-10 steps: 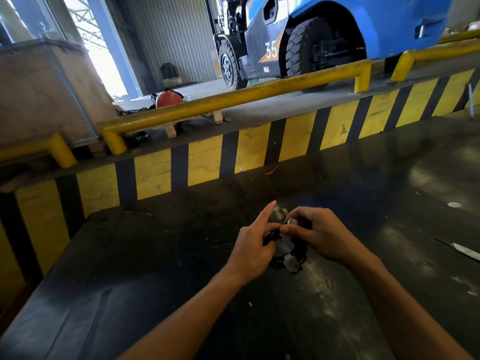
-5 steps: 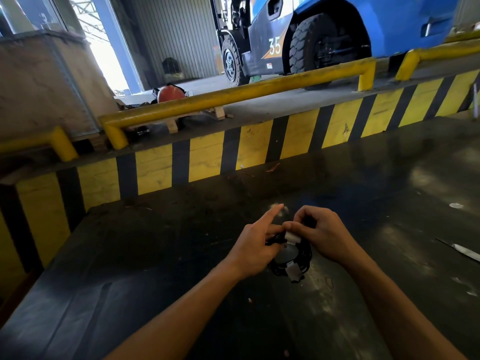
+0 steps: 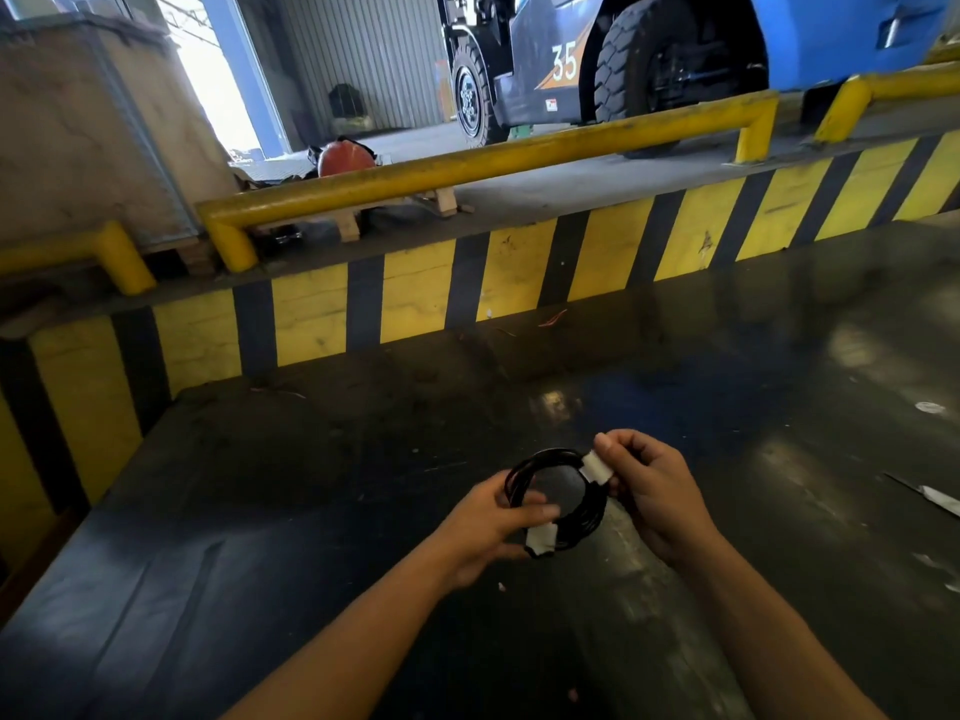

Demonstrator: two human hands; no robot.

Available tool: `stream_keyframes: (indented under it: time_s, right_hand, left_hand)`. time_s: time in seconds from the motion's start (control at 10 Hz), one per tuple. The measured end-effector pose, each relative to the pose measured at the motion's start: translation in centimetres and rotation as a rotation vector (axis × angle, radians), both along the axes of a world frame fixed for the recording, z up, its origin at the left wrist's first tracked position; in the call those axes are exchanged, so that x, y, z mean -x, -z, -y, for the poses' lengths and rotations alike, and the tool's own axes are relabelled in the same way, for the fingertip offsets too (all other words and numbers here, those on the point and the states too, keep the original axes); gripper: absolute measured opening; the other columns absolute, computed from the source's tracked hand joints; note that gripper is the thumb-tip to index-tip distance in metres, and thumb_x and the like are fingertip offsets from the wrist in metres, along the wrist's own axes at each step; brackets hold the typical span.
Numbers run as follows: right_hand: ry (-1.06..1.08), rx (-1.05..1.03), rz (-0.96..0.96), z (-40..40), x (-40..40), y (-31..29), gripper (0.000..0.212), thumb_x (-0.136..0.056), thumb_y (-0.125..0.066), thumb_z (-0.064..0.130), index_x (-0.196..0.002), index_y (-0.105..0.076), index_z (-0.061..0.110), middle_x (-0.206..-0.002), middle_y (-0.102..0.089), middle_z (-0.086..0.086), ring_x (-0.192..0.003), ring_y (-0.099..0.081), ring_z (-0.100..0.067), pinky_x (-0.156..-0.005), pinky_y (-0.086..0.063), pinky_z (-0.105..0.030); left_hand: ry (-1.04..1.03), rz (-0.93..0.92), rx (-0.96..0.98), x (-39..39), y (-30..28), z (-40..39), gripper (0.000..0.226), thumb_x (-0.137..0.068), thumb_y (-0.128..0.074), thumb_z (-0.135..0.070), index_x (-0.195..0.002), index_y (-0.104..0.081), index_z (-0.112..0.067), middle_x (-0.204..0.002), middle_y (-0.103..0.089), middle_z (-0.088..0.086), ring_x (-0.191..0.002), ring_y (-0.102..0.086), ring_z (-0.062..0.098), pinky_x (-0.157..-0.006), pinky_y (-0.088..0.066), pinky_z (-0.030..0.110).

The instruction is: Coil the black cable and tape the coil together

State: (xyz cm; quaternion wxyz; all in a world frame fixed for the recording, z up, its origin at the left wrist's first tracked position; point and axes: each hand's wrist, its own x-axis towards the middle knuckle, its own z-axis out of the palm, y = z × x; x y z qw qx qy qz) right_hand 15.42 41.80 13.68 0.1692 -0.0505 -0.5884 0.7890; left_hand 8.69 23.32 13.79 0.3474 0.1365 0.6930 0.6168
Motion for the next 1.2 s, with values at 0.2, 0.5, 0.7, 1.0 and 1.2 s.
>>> stream_keyframes:
  time_s: [0.2, 0.5, 0.7, 1.0, 1.2]
  right_hand:
    - [0.06, 0.113, 0.316, 0.3, 2.1, 6.3, 0.013, -0.089, -0.062, 0.017, -0.077, -0.066, 0.014, -0.065, -0.06, 0.0, -0.052, -0.054, -0.007, -0.053, -0.049, -0.02]
    - [-0.055, -0.138, 0.661, 3.1, 4.5, 13.6, 0.02, -0.085, -0.064, -0.003, -0.105, -0.061, -0.004, -0.097, -0.063, -0.018, -0.082, -0.061, -0.023, -0.075, -0.052, -0.032]
    - [-0.164, -0.377, 0.805, 4.2, 4.7, 14.8, 0.025, -0.086, -0.065, 0.01, -0.111, -0.066, 0.008, -0.105, -0.067, -0.009, -0.093, -0.063, -0.017, -0.087, -0.052, -0.034]
    - [-0.279, -0.407, 0.843, 4.2, 4.2, 14.6, 0.039, -0.088, -0.064, 0.018, -0.125, -0.058, 0.01, -0.111, -0.063, -0.002, -0.097, -0.06, -0.012, -0.079, -0.048, -0.024]
    - [-0.255, -0.403, 0.762, 3.4, 4.1, 13.0, 0.043, -0.087, -0.065, 0.016, -0.128, -0.055, 0.007, -0.124, -0.061, -0.01, -0.103, -0.059, -0.017, -0.082, -0.05, -0.024]
  left_hand:
    - [-0.258, 0.193, 0.036, 1.3, 4.7, 0.6, 0.037, -0.08, -0.069, 0.0, -0.115, -0.056, -0.007, -0.11, -0.066, 0.015, -0.092, -0.071, 0.024, -0.065, -0.059, 0.03]
    - [-0.292, 0.092, 0.472, 3.5, 10.3, 2.5, 0.04, -0.083, -0.066, -0.001, -0.121, -0.054, -0.006, -0.116, -0.061, 0.017, -0.098, -0.066, 0.025, -0.074, -0.059, 0.03]
    - [-0.159, 0.059, 0.695, 4.3, 11.9, 3.5, 0.052, -0.083, -0.062, 0.004, -0.131, -0.049, -0.013, -0.13, -0.05, 0.013, -0.109, -0.056, 0.023, -0.083, -0.057, 0.032]
    - [-0.098, 0.031, 0.719, 4.1, 12.1, 3.6, 0.048, -0.086, -0.063, -0.006, -0.131, -0.048, -0.015, -0.127, -0.052, 0.01, -0.106, -0.056, 0.019, -0.085, -0.054, 0.03]
    - [-0.081, -0.1, 0.71, 3.3, 11.0, 3.4, 0.039, -0.088, -0.063, -0.02, -0.124, -0.051, -0.015, -0.109, -0.055, 0.002, -0.087, -0.054, 0.007, -0.07, -0.045, 0.019]
